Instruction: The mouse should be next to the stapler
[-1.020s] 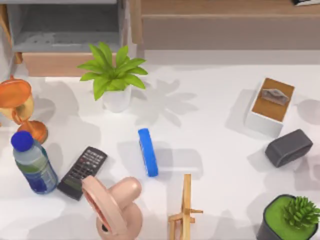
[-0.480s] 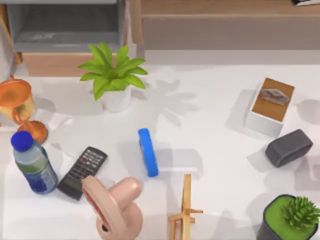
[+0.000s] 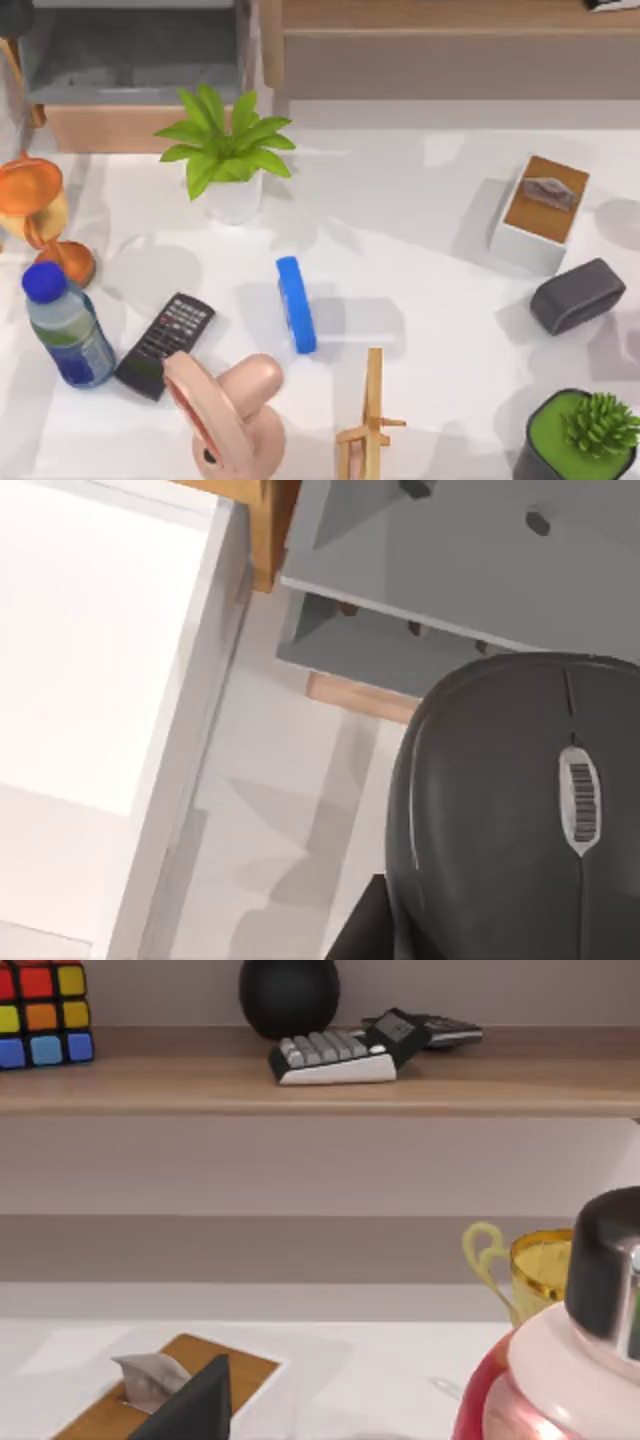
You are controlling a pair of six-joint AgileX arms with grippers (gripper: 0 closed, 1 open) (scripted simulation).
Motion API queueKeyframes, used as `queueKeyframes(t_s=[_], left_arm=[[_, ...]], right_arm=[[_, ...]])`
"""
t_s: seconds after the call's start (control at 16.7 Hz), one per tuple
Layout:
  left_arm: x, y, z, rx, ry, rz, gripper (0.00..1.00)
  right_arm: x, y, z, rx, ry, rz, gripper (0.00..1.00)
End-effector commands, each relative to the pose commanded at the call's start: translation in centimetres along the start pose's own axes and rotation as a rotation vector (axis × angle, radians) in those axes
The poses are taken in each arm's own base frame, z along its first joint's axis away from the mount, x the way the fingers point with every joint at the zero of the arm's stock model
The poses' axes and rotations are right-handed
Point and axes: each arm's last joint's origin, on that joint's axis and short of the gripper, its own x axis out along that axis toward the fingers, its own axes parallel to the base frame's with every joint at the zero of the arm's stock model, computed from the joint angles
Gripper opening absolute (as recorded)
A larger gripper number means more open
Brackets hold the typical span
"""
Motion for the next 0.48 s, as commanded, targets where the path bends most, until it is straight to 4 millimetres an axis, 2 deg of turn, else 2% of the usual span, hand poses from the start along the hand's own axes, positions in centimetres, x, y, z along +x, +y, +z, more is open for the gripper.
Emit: queueKeyframes(t_s=[0.24, 0.48], left_arm=[[-0.1, -9.6, -4.3, 0.047, 0.029, -0.085, 0.00], [1.7, -18.4, -11.0, 0.111, 0.121, -0.128, 0.00]], right_arm=[[0.0, 0.0, 0.0, 0.000, 0.000, 0.000, 1.00], [0.0, 0.0, 0.0, 0.000, 0.000, 0.000, 1.00]])
